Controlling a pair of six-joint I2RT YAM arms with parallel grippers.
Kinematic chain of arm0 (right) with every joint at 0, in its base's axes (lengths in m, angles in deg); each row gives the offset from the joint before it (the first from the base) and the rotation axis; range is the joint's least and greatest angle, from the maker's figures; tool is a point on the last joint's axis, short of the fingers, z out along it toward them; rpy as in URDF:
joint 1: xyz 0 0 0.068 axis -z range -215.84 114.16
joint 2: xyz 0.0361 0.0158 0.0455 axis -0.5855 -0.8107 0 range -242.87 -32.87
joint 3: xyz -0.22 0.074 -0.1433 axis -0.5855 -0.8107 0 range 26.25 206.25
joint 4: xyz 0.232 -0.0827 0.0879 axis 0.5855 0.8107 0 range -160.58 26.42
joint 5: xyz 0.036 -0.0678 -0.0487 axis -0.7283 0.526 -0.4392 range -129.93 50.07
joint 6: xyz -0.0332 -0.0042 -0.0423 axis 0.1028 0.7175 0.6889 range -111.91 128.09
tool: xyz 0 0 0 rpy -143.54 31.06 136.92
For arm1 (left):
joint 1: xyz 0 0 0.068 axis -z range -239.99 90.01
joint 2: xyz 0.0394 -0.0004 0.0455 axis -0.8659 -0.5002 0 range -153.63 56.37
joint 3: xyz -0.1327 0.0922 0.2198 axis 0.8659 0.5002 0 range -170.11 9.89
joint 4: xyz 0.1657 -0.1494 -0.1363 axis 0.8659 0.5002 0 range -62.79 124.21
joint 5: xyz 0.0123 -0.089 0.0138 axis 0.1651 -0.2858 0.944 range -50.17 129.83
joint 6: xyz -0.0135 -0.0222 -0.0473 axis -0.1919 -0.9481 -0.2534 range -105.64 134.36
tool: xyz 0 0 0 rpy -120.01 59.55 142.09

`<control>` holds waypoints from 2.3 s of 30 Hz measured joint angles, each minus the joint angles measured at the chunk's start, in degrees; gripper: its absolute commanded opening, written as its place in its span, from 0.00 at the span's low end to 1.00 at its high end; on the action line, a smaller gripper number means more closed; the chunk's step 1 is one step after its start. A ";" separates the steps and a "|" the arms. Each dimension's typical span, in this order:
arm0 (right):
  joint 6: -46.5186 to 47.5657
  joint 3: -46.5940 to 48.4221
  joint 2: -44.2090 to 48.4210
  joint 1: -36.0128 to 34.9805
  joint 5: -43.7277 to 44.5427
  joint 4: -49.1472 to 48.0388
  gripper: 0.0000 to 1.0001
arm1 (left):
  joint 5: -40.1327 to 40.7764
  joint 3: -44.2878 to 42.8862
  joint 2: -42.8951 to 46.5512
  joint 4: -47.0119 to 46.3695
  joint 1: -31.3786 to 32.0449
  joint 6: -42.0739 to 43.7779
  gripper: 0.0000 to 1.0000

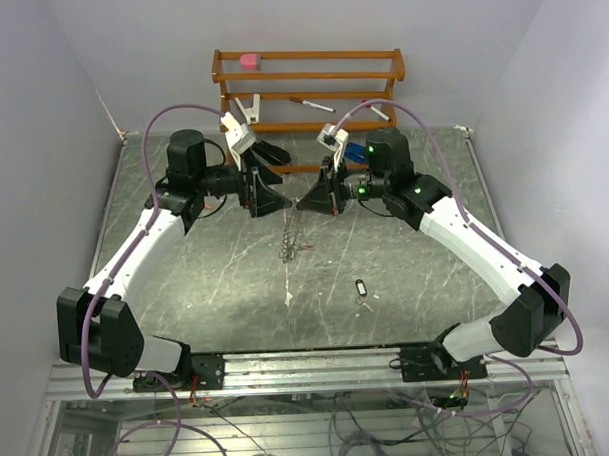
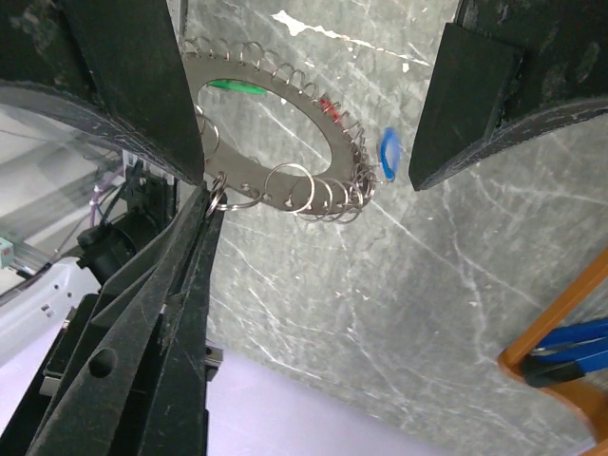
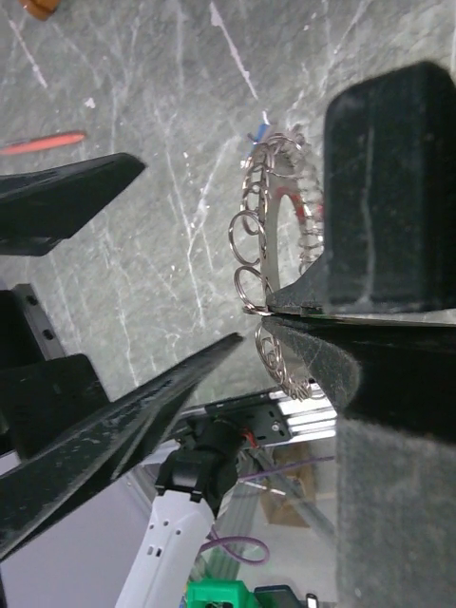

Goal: Put the keys on the keyring

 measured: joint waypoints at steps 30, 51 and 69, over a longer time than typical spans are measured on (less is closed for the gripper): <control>-1.31 1.99 -0.22 -3.48 4.11 -1.31 0.00 | -10.36 0.00 0.13 0.59 4.85 3.63 0.85; -1.05 1.95 0.22 -3.80 5.29 -0.15 0.00 | -8.24 -1.07 0.46 9.03 4.96 12.13 0.58; -0.48 1.33 2.43 -3.72 5.86 -1.01 0.00 | -8.11 -2.38 0.46 11.76 5.18 13.05 0.35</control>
